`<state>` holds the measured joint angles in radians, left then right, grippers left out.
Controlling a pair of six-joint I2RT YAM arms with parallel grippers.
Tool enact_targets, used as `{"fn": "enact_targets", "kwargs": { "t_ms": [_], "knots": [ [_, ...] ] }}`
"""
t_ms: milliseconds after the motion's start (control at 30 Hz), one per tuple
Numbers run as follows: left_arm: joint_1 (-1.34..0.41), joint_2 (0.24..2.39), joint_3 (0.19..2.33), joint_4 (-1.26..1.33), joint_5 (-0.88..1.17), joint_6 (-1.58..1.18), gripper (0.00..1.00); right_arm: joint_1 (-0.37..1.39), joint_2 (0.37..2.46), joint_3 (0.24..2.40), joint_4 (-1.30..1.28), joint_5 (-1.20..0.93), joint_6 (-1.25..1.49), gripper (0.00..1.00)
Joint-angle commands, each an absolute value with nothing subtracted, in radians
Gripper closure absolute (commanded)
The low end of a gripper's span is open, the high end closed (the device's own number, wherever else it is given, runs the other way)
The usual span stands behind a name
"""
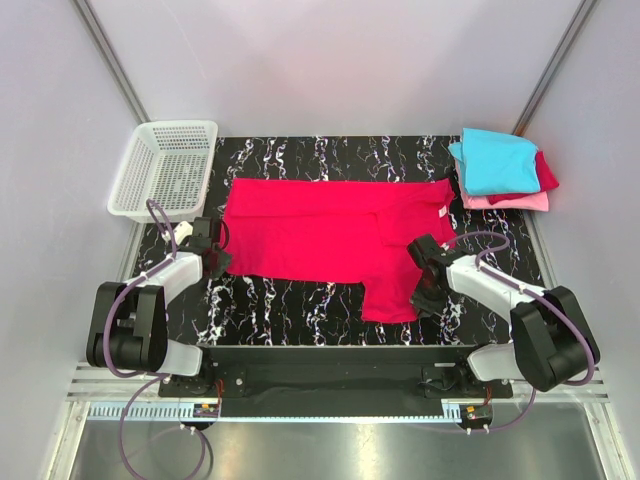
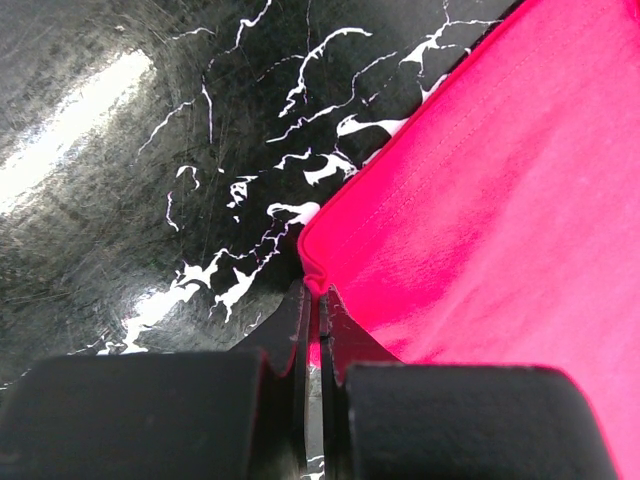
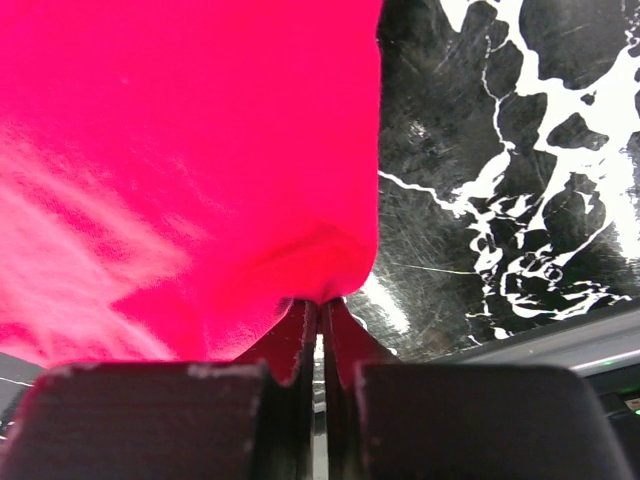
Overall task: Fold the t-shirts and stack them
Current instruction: Fold the tshirt
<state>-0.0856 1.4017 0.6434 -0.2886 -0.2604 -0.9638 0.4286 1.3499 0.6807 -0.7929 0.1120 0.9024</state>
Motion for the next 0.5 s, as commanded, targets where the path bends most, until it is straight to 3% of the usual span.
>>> {"fn": "enact_targets", "kwargs": {
  "t_ms": [0, 467],
  "knots": [
    [-0.081, 1.384, 0.647, -0.253, -0.242, -0.946, 1.0, 0.439, 1.351, 0.713, -0.779, 0.126, 0.904, 1.0],
    [-0.081, 1.401, 0.649, -0.244, -0.219, -0.94, 1.0, 0.445, 1.229, 0.851, -0.914, 0.121, 0.888, 0.99]
  ]
}}
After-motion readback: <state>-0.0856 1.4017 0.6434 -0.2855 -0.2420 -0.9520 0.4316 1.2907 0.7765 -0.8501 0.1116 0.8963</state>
